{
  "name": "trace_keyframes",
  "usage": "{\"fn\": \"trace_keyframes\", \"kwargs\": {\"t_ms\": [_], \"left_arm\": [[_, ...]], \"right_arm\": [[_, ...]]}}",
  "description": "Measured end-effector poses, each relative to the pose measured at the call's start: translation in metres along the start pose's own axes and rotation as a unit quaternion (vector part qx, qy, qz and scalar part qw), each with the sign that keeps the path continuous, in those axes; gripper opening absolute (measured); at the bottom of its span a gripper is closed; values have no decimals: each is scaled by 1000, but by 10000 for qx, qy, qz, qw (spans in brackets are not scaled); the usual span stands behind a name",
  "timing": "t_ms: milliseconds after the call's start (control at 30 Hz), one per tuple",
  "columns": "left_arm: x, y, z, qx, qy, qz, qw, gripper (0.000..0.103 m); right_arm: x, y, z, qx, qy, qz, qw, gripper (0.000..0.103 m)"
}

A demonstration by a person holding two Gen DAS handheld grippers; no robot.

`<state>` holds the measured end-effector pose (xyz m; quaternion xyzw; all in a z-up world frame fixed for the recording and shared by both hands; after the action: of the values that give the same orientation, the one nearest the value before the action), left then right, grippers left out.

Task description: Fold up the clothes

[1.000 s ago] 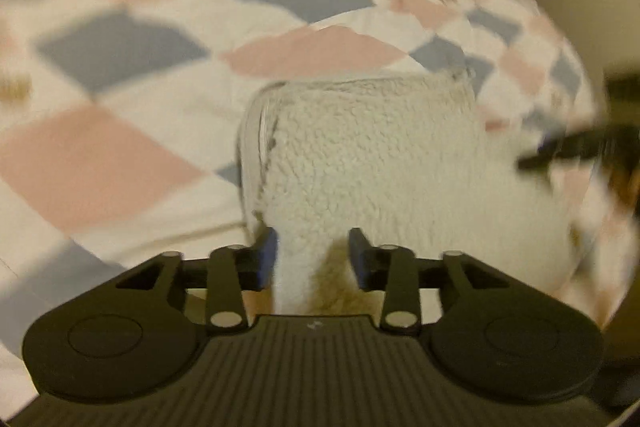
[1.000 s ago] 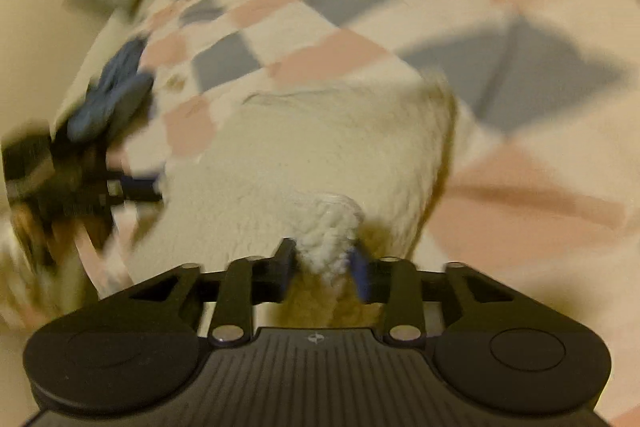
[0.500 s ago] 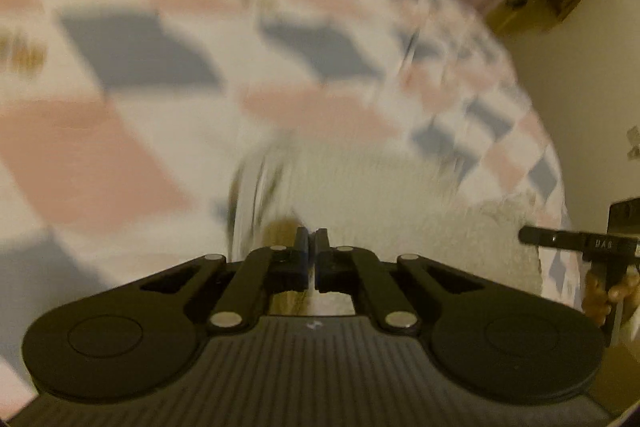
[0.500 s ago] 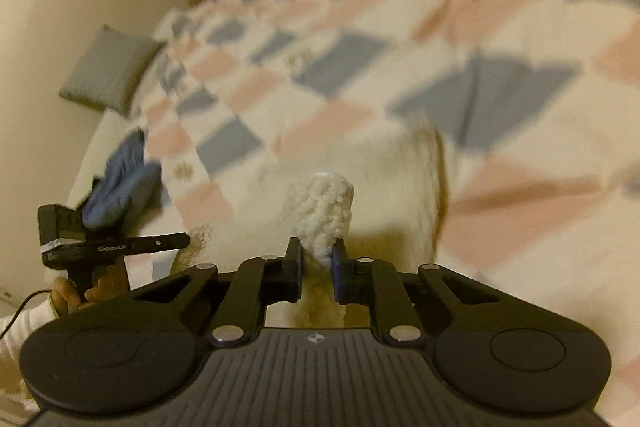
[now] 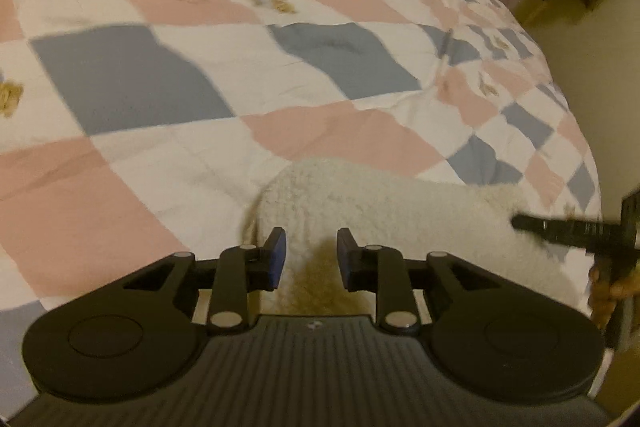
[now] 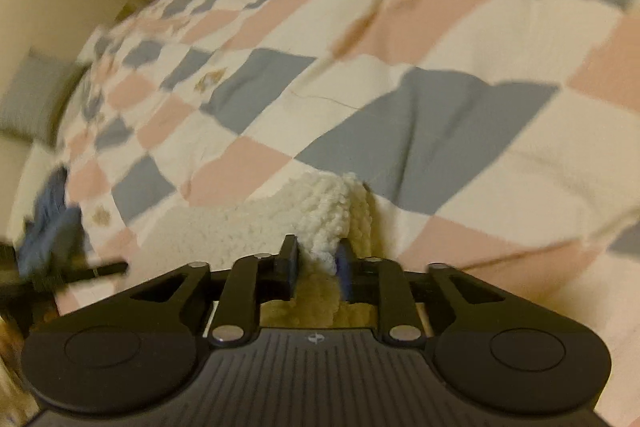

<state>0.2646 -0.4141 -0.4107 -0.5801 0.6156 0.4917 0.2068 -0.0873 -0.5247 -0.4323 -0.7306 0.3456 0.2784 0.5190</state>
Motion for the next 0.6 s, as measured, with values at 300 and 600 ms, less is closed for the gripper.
{"fn": "trace_keyframes", "kwargs": {"t_ms": [300, 600], "left_arm": [[-34, 70, 9, 1505, 450, -98, 9875, 23], [4, 106, 23, 2124, 181, -221, 9768, 23]], "right_arm": [[-70, 26, 55, 1715, 385, -968, 9797, 67], [-54, 14, 87, 1806, 103, -1608, 9703, 47]]}}
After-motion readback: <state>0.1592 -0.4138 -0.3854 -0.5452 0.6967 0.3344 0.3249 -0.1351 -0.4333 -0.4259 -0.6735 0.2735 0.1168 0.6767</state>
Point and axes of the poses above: each gripper's, at about its wrist camera, not at the fingertips, and x roughly the way its jaws point, y to its right, z to its underside, the point moved 4 cm from there along x, roughly the way its jaws point, and after that the axes turned 1 degree about x, right-handed, at the moved point
